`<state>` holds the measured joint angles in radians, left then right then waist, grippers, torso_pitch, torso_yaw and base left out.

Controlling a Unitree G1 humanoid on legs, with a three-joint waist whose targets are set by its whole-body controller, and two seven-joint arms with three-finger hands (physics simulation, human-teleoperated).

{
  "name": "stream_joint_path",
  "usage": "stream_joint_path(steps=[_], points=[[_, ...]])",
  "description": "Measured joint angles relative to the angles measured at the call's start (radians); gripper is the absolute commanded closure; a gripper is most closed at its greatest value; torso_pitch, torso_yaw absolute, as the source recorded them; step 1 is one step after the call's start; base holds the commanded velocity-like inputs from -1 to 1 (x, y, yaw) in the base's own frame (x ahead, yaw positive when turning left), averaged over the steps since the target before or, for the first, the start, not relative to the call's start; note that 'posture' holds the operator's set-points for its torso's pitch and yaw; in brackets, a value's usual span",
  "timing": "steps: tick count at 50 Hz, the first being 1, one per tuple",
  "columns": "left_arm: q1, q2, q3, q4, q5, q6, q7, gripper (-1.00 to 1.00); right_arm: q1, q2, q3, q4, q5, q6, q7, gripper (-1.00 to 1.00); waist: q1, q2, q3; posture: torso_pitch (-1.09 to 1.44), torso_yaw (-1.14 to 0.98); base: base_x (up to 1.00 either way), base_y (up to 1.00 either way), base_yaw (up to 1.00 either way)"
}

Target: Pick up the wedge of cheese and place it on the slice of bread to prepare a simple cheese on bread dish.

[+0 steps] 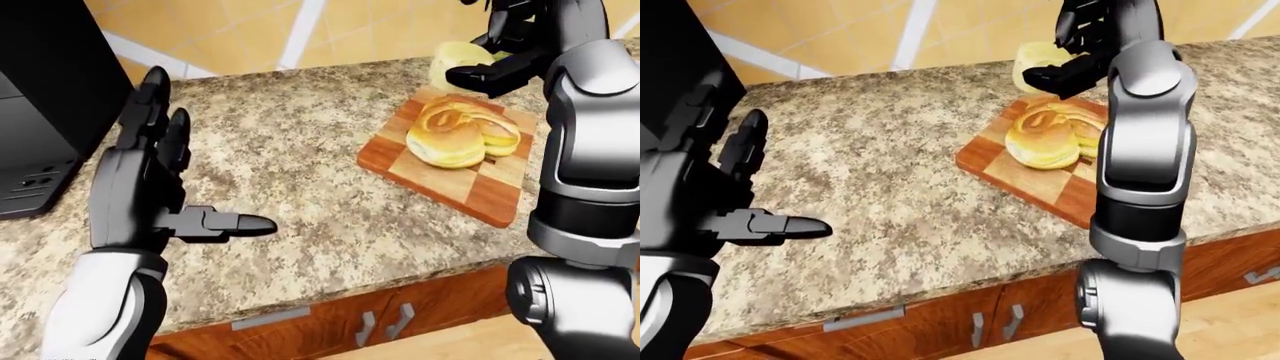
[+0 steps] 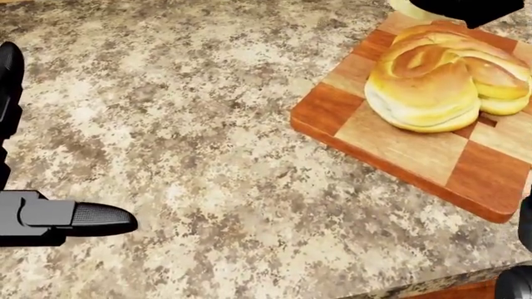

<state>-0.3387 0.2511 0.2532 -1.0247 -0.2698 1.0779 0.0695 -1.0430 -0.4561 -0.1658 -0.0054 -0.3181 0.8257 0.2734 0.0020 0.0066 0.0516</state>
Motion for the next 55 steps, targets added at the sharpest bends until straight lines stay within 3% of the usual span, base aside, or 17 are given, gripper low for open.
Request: stream_joint_path(steps=[18,35,55], points=[[-0.022,0.049,-0.009,-0.004,-0.095,0.013,0.094,-1.00,0.061,-0.071,-0.029,-0.004,0.032,0.011,0.012,1.00,-0.002,-0.001,-0.002,0.00,0.00,0.00,0.00,0.00],[-0.008,0.045,0.004,-0.003,-0.095,-0.003,0.090,-1.00,0.120,-0.033,-0.028,0.111,0.007,-0.076,-0.034,1.00,-0.001,-0.003,-0.006,0.00,0.00,0.00,0.00,0.00],[0.009,0.042,0.000,-0.002,-0.090,-0.018,0.087,-1.00,0.121,-0.043,-0.027,0.163,-0.005,-0.120,-0.076,1.00,-0.001,-0.004,-0.010,0.00,0.00,0.00,0.00,0.00]])
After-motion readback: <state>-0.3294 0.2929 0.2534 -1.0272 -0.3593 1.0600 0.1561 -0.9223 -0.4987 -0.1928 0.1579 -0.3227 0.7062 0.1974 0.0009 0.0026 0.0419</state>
